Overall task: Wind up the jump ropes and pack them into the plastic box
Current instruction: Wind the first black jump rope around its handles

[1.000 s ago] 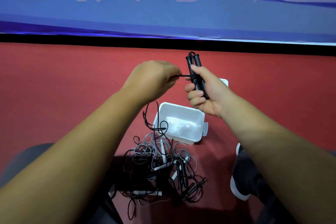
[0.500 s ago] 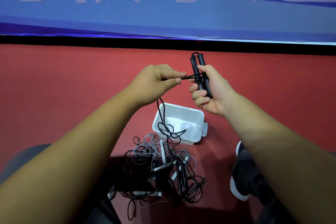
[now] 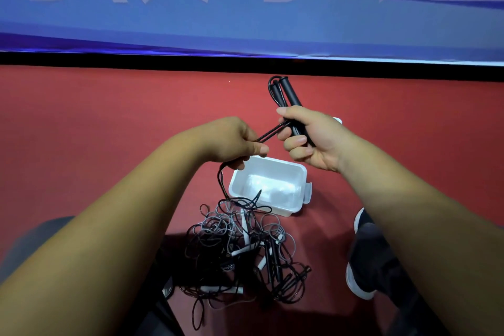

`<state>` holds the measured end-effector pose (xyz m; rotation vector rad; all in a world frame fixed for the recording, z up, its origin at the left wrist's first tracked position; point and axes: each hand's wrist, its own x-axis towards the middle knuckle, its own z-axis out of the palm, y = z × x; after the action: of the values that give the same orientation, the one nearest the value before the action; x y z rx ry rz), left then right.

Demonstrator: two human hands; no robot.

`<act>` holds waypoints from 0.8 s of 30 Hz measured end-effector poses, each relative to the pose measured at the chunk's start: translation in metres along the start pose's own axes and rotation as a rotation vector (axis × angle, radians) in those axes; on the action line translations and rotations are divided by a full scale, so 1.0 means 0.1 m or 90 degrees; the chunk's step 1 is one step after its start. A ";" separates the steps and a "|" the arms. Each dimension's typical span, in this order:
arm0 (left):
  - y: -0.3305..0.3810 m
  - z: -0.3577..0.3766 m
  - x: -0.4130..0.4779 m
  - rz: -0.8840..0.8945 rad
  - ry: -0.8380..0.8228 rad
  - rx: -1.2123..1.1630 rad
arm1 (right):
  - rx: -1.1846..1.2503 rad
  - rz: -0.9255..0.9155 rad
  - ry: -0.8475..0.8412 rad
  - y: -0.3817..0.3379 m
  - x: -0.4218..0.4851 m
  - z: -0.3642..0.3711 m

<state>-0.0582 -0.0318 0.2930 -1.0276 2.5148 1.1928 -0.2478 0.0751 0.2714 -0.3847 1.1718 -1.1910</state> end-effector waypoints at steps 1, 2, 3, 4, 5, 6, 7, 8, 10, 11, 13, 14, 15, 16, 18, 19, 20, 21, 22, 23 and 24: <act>-0.01 0.00 0.01 -0.004 0.003 0.011 | -0.012 0.004 -0.008 -0.02 -0.01 -0.01; -0.02 -0.01 0.02 -0.003 0.006 0.009 | -0.026 0.009 -0.019 -0.04 -0.03 -0.01; -0.04 -0.01 0.03 0.000 0.012 -0.004 | -0.041 0.016 -0.031 -0.05 -0.05 -0.01; -0.06 -0.02 0.04 0.006 0.015 -0.020 | -0.056 0.024 -0.042 -0.05 -0.07 0.00; -0.08 -0.02 0.04 0.012 0.013 -0.034 | -0.068 0.032 -0.052 -0.05 -0.09 0.01; -0.09 -0.02 0.04 0.017 0.005 -0.050 | -0.077 0.039 -0.063 -0.05 -0.11 0.02; -0.12 -0.02 0.05 0.020 -0.005 -0.066 | -0.085 0.048 -0.073 -0.04 -0.12 0.03; -0.15 -0.02 0.06 0.021 -0.011 -0.075 | -0.093 0.057 -0.084 -0.03 -0.14 0.04; -0.21 -0.02 0.09 0.018 -0.011 -0.061 | -0.108 0.073 -0.109 -0.01 -0.15 0.05; -0.25 -0.02 0.10 0.018 -0.006 -0.051 | -0.115 0.078 -0.121 0.00 -0.16 0.05; -0.29 -0.01 0.12 0.029 0.006 -0.058 | -0.123 0.090 -0.148 0.02 -0.20 0.06; -0.30 0.00 0.12 0.038 0.012 -0.084 | -0.127 0.101 -0.166 0.03 -0.21 0.06; -0.30 0.01 0.12 0.049 0.021 -0.118 | -0.135 0.117 -0.189 0.05 -0.23 0.06; -0.30 0.02 0.13 0.061 0.034 -0.147 | -0.144 0.136 -0.218 0.07 -0.25 0.06; -0.28 0.03 0.11 0.079 0.060 -0.179 | -0.168 0.176 -0.273 0.12 -0.25 0.05; -0.27 0.02 0.10 0.091 0.064 -0.187 | -0.179 0.194 -0.299 0.15 -0.25 0.04; -0.26 0.01 0.09 0.107 0.054 -0.191 | -0.186 0.208 -0.327 0.17 -0.25 0.04; -0.24 0.00 0.07 0.123 0.038 -0.193 | -0.189 0.221 -0.354 0.19 -0.25 0.04; -0.23 0.00 0.07 0.136 0.023 -0.200 | -0.190 0.232 -0.374 0.20 -0.25 0.04; -0.23 0.00 0.07 0.141 0.012 -0.218 | -0.191 0.244 -0.384 0.22 -0.25 0.04; -0.23 0.00 0.09 0.140 0.005 -0.240 | -0.195 0.255 -0.384 0.23 -0.24 0.04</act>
<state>-0.0498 -0.0464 0.2755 -0.8380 2.5158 1.7806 -0.2307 0.1041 0.2673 -0.6523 0.8393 -0.4888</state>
